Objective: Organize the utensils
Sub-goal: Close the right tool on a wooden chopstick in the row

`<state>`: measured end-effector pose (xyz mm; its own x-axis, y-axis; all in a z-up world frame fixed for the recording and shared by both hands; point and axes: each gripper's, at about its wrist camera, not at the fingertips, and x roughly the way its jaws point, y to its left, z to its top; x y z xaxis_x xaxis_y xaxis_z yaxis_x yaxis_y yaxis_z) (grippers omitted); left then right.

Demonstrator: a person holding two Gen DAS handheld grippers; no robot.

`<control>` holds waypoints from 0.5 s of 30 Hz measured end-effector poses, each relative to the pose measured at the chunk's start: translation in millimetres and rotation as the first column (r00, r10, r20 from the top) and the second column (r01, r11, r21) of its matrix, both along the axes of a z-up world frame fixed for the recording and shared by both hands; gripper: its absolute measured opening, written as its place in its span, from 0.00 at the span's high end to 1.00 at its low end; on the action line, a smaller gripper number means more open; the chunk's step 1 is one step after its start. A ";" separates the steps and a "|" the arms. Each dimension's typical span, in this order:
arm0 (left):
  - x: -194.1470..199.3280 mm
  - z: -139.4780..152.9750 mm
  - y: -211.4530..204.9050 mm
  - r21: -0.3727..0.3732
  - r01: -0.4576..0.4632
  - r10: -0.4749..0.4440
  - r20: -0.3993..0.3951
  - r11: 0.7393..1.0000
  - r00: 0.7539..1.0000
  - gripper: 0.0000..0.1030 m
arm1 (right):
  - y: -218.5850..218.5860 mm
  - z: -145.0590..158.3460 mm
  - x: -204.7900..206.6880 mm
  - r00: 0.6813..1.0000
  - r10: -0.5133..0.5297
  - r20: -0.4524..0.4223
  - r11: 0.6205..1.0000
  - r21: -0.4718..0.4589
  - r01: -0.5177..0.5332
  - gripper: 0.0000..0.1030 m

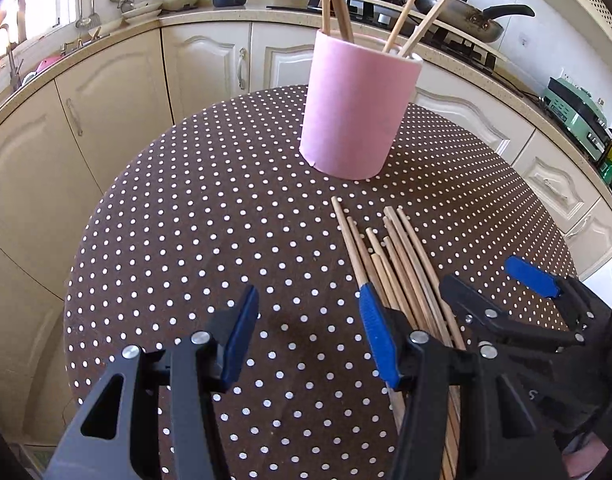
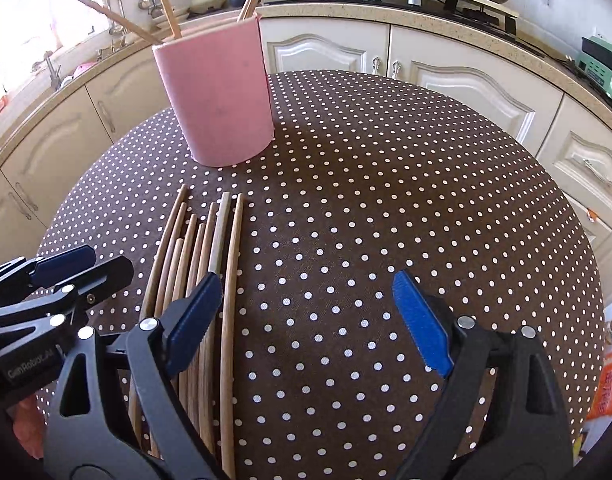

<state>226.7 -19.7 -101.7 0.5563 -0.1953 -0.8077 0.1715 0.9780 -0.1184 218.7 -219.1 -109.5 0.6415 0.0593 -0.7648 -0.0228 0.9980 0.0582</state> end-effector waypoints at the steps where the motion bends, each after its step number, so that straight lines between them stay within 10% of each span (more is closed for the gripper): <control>1: 0.3 -0.6 -0.5 0.003 0.000 0.000 -0.001 1.000 1.000 0.49 | 2.4 -0.6 1.9 1.000 0.002 -0.005 1.000 -0.013 -0.002 0.16; 9: 5.9 -3.6 0.7 -0.013 0.003 -0.003 -0.025 1.000 1.000 0.49 | 15.0 -2.1 14.8 0.999 0.028 -0.019 0.998 -0.055 -0.029 0.30; 15: 7.0 -4.0 -3.1 -0.011 0.010 -0.011 -0.030 1.000 0.999 0.49 | 22.1 0.4 12.8 0.996 0.089 0.004 0.995 -0.051 -0.089 0.88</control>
<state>233.7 -22.8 -105.7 0.5297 -0.2102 -0.8217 0.1781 0.9748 -0.1345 231.6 -197.0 -109.2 0.6401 0.0777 -0.7644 -0.1117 0.9937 0.0074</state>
